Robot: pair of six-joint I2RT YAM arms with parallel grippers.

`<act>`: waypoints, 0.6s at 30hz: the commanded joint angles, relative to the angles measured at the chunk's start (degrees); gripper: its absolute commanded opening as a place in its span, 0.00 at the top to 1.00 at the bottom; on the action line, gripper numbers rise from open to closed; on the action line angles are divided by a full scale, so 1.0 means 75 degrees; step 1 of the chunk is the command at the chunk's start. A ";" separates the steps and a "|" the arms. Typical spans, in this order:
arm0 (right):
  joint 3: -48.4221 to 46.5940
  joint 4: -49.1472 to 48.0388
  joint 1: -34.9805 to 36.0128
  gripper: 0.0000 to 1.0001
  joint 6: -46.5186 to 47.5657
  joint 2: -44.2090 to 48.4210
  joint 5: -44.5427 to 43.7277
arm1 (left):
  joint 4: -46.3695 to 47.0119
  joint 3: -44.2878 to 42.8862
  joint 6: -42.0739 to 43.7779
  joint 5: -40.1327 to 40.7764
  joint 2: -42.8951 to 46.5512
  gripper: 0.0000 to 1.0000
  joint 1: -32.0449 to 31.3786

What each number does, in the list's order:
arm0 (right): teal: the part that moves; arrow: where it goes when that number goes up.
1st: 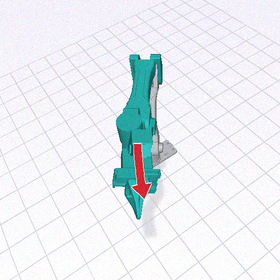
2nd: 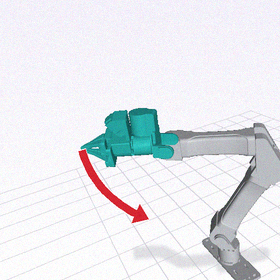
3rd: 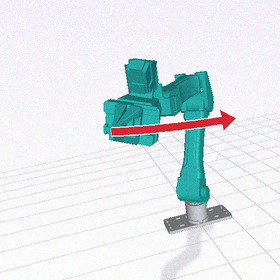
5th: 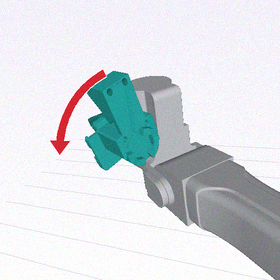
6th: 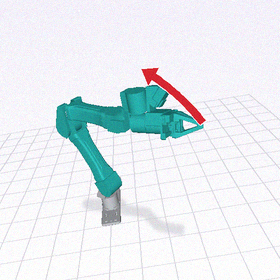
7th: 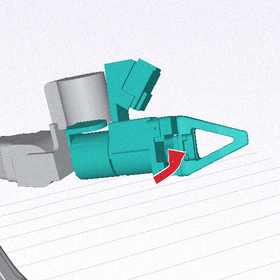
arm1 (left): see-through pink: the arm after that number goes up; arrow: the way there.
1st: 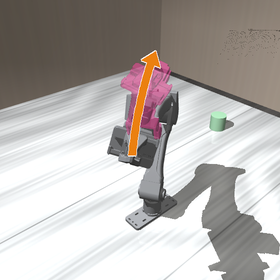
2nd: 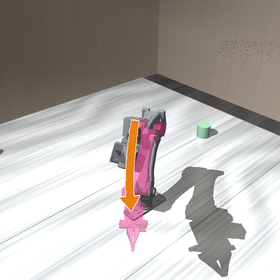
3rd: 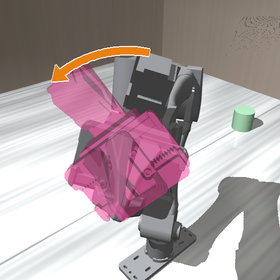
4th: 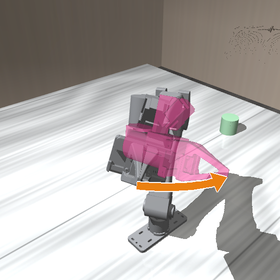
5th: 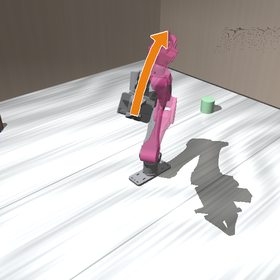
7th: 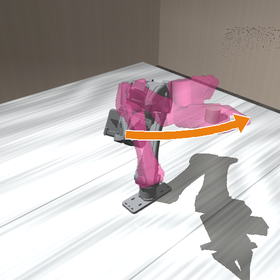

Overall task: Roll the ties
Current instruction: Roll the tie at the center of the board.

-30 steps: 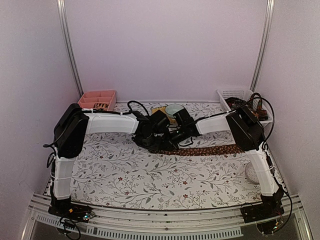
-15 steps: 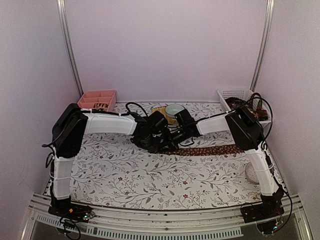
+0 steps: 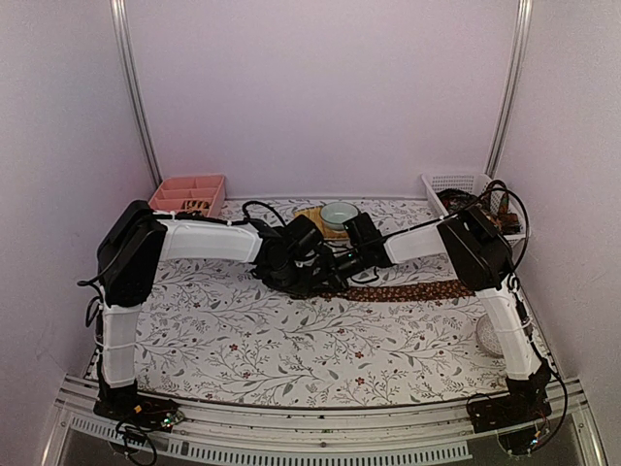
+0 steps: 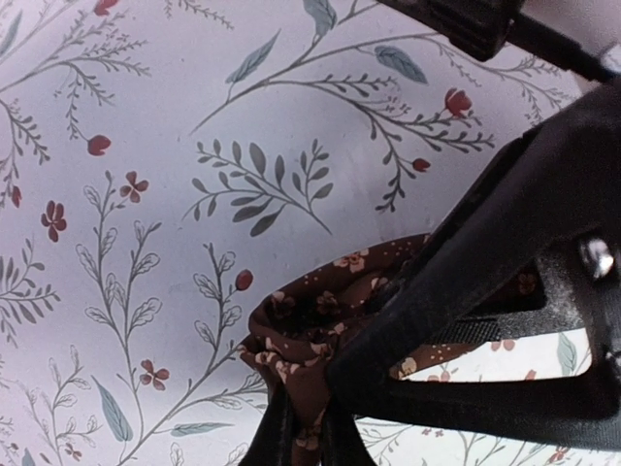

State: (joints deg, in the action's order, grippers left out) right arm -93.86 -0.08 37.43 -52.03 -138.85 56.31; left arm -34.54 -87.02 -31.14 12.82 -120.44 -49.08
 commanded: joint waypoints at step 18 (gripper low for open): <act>0.0604 0.0117 -0.0109 0.62 0.0632 0.1215 0.0005 | -0.0786 -0.0672 -0.0079 0.1666 -0.0168 0.99 -0.0146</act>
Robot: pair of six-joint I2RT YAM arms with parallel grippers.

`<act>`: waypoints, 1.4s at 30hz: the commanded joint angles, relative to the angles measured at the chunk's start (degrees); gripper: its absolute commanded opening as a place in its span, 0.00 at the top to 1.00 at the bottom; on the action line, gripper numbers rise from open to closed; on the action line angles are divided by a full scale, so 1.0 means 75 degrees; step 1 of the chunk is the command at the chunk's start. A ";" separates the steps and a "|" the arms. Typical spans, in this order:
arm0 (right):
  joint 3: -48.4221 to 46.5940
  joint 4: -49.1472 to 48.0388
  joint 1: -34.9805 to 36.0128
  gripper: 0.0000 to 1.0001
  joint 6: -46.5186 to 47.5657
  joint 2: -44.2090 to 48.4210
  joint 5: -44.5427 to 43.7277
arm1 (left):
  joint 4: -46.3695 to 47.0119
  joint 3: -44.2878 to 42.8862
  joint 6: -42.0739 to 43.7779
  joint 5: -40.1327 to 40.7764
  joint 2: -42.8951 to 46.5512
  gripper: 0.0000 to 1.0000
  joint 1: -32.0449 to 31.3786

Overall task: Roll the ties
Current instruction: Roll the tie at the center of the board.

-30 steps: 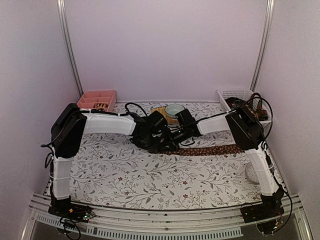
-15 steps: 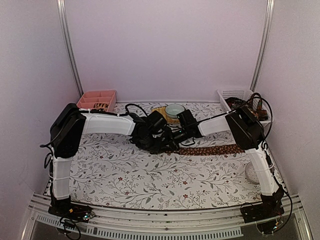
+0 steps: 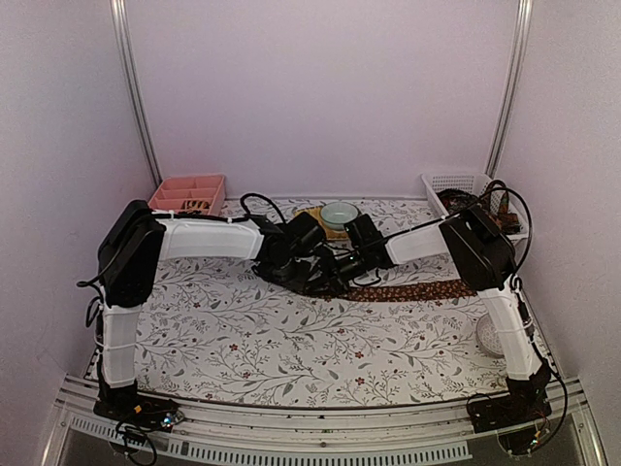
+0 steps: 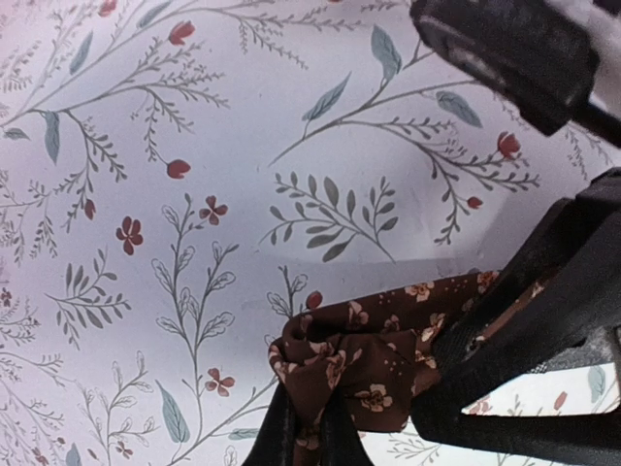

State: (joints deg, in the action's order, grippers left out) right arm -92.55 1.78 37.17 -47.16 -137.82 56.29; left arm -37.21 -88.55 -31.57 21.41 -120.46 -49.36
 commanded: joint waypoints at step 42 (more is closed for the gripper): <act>0.0967 -0.0568 -0.0579 0.68 -0.0618 0.1477 0.0100 | -0.1118 -0.1642 0.0079 0.0838 -0.0957 0.78 -0.0584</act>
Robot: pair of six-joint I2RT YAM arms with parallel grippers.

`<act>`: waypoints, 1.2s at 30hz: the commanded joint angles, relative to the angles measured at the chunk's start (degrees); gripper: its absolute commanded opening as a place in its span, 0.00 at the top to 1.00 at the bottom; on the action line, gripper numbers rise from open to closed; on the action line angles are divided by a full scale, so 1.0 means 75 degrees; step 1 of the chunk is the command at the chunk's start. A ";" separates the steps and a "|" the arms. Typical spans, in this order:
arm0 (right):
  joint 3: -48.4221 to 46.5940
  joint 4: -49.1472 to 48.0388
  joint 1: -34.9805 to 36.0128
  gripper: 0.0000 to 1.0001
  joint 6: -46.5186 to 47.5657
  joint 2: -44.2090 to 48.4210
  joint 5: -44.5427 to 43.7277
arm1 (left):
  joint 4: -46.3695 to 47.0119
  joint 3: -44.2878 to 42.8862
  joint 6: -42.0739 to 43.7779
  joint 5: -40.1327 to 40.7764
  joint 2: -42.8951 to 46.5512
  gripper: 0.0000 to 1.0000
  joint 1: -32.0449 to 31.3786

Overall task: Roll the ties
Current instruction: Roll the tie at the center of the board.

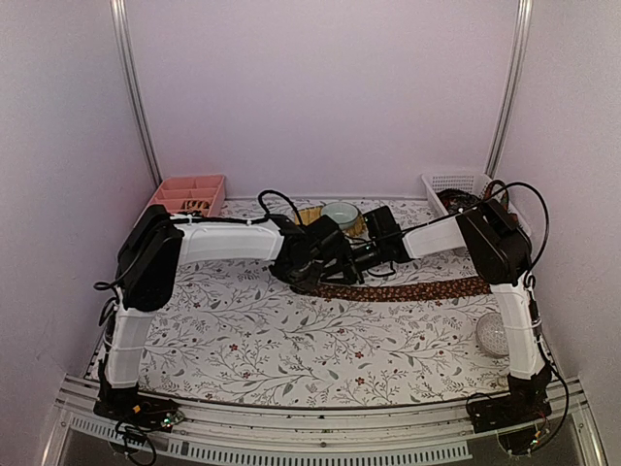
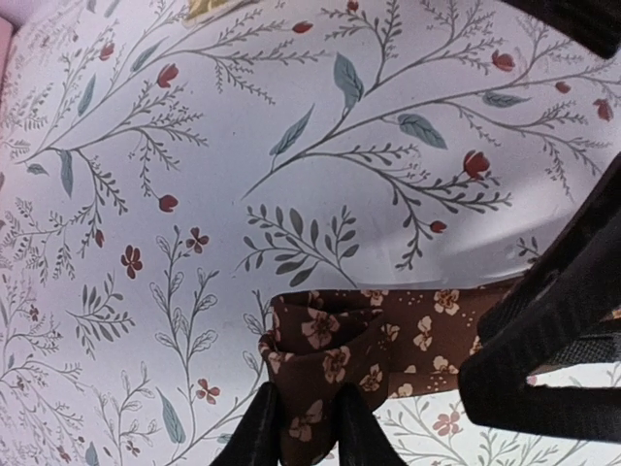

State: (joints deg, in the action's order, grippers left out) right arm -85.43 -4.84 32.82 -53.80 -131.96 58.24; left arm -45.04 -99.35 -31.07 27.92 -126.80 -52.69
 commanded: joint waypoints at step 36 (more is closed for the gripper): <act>-0.0424 0.1129 0.0244 0.54 0.0418 0.0098 -0.0709 | 0.2196 0.0964 0.0066 -0.1610 0.0619 0.53 0.0027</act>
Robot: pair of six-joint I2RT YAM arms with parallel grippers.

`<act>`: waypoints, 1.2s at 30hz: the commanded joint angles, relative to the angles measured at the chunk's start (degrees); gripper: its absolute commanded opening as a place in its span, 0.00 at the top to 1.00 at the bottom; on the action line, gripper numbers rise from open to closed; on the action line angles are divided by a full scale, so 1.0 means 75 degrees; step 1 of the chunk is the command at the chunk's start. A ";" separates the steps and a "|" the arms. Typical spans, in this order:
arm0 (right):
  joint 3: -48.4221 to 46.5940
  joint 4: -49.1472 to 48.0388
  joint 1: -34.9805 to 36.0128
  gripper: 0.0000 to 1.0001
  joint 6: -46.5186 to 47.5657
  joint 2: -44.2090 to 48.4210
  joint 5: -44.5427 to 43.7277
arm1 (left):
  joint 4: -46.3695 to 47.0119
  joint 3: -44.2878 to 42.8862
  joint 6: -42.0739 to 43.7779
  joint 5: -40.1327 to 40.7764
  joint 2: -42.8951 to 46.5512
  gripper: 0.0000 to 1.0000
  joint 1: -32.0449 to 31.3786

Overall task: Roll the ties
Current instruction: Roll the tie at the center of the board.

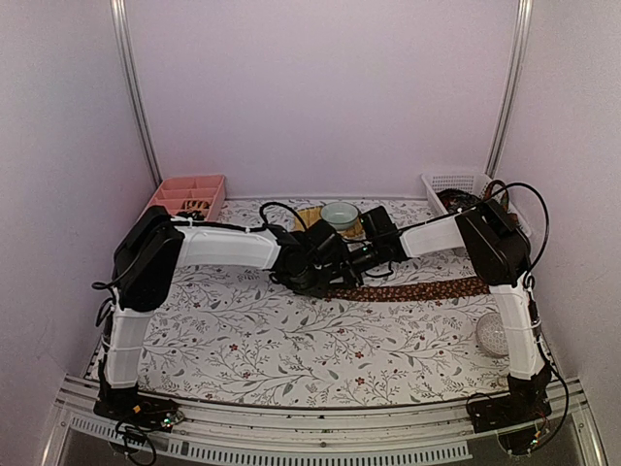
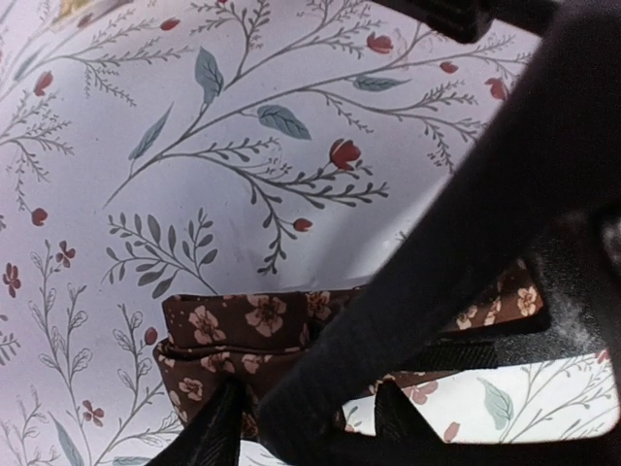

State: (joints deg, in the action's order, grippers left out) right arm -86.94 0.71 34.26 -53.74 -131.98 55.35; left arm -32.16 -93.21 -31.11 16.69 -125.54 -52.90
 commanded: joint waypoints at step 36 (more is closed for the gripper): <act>-0.0726 0.1323 0.0106 0.52 0.1271 0.0065 -0.0866 | 0.2662 0.3815 0.5217 -0.2648 0.4176 0.00 0.1097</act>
State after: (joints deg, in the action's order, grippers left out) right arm -90.83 8.25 34.50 -46.06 -132.03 50.57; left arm -12.64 -68.53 -8.60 5.13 -97.34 -48.49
